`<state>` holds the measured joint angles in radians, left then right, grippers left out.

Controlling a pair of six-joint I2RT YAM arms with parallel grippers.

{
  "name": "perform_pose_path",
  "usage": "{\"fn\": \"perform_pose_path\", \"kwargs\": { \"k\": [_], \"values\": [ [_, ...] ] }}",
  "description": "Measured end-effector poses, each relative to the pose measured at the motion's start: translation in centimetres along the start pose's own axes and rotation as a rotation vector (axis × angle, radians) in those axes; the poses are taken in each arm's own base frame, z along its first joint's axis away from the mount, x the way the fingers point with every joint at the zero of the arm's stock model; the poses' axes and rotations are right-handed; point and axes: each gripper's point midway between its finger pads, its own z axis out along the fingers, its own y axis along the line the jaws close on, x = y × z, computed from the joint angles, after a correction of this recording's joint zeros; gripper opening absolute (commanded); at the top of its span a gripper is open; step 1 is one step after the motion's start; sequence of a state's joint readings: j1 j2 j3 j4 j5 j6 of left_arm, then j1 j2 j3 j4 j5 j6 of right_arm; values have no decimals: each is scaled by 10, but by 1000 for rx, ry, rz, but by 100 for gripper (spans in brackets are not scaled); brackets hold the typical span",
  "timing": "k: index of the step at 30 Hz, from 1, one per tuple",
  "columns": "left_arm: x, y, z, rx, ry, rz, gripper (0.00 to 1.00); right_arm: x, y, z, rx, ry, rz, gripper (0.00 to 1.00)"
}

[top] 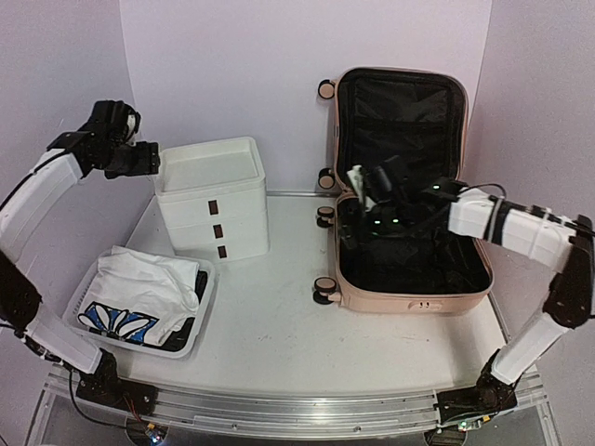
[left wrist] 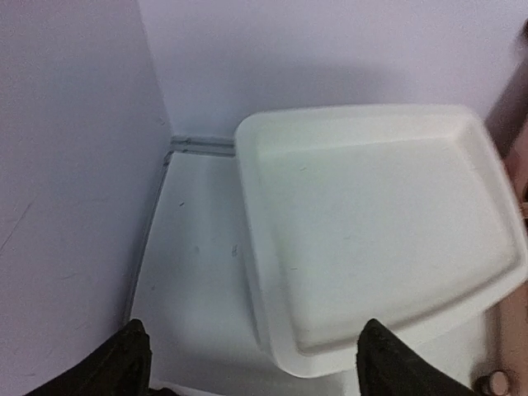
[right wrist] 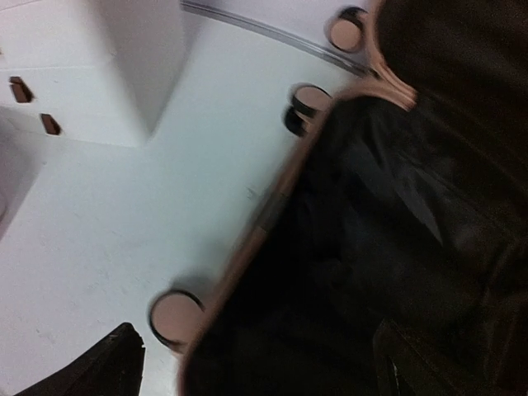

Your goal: Open, take out, and arrange the luggage

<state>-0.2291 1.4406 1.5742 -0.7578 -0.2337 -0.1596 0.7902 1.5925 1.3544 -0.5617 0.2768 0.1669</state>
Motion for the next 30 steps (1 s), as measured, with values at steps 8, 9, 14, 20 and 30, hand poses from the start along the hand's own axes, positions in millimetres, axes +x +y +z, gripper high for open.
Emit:
{"fn": "perform_pose_path", "kwargs": {
  "k": [8,9,14,20,30],
  "values": [
    [-29,-84,-86,466,-218,-13,100,74,-125,-95,242,84,211,98],
    [-23,-99,-89,510,-213,15,99,80,-135,-107,271,84,226,98],
    [22,-152,-94,666,-173,117,100,103,-164,-160,365,56,297,98],
    [3,-115,-159,656,-404,122,99,105,-168,-222,351,-99,327,98],
    [-46,-20,-303,520,-899,6,99,78,-160,-290,255,-320,290,98]
  ]
}}
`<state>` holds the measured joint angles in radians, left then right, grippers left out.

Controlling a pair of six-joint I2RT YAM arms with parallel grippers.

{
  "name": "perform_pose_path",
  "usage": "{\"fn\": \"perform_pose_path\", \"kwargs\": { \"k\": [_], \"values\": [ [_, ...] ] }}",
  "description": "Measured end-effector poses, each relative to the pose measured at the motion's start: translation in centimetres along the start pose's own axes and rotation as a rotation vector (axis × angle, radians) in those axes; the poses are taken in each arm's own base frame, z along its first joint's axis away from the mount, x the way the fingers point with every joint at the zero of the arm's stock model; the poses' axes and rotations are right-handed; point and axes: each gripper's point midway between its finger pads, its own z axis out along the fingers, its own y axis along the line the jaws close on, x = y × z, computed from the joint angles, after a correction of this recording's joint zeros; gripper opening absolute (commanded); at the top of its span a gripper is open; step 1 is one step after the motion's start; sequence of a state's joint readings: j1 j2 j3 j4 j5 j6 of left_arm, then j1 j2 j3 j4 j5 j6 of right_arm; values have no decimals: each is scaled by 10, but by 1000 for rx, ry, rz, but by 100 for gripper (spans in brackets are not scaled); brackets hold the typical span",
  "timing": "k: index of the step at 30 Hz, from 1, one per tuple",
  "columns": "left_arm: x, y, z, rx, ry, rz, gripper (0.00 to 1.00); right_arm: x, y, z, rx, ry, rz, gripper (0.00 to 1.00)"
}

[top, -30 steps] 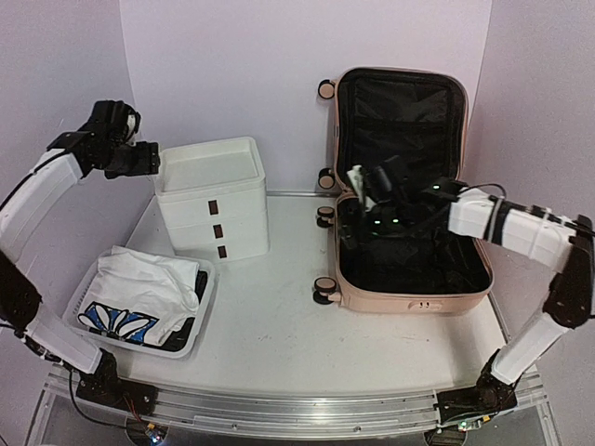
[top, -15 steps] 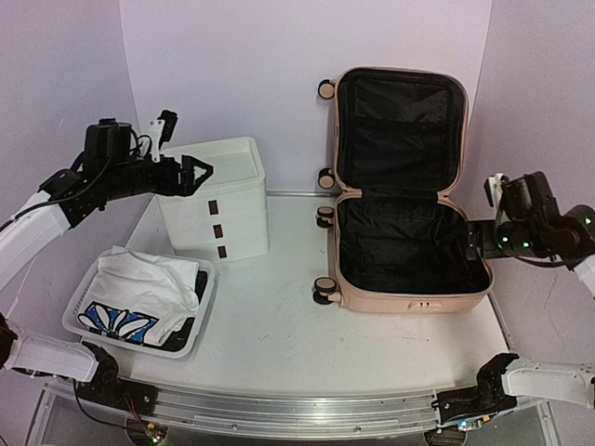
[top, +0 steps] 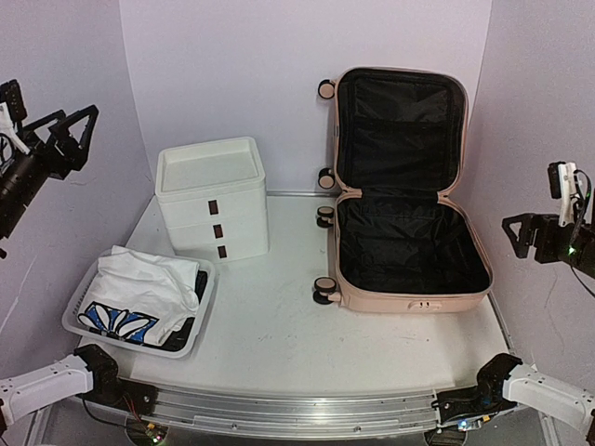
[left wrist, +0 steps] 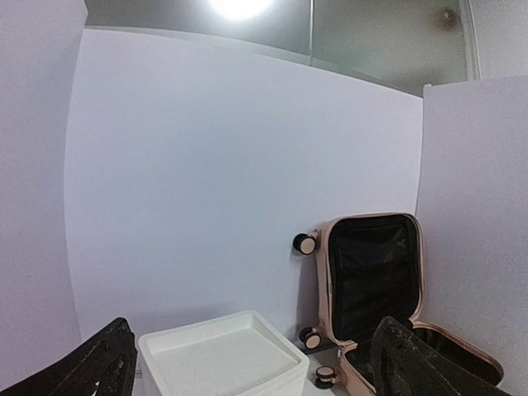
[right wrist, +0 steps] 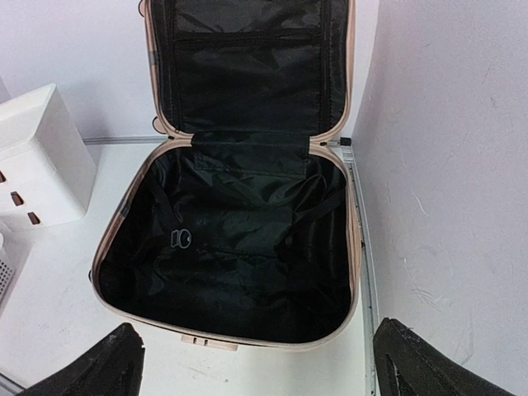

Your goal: Open, take out, and arrange the luggage

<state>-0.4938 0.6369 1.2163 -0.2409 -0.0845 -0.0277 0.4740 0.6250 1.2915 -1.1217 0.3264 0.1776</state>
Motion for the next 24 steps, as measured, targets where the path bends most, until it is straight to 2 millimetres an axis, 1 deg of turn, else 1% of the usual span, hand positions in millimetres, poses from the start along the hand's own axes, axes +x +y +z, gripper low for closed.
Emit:
{"fn": "perform_pose_path", "kwargs": {
  "k": [2,4,8,11,20,24],
  "values": [
    [-4,5,-5,-29,-14,3,99,0,2,-1,-13,-2,-6,98],
    [-2,9,-7,-48,-16,4,99,0,4,-1,-24,-2,-12,98],
    [13,13,-3,-69,16,8,100,0,5,-1,-32,-3,-20,98],
    [19,13,-1,-70,34,11,99,0,6,-1,-36,-4,-22,98],
    [21,13,1,-69,41,36,99,1,6,1,-36,-1,-25,98],
    [25,13,2,-69,50,42,99,3,8,4,-42,-12,-22,98]
  ]
}}
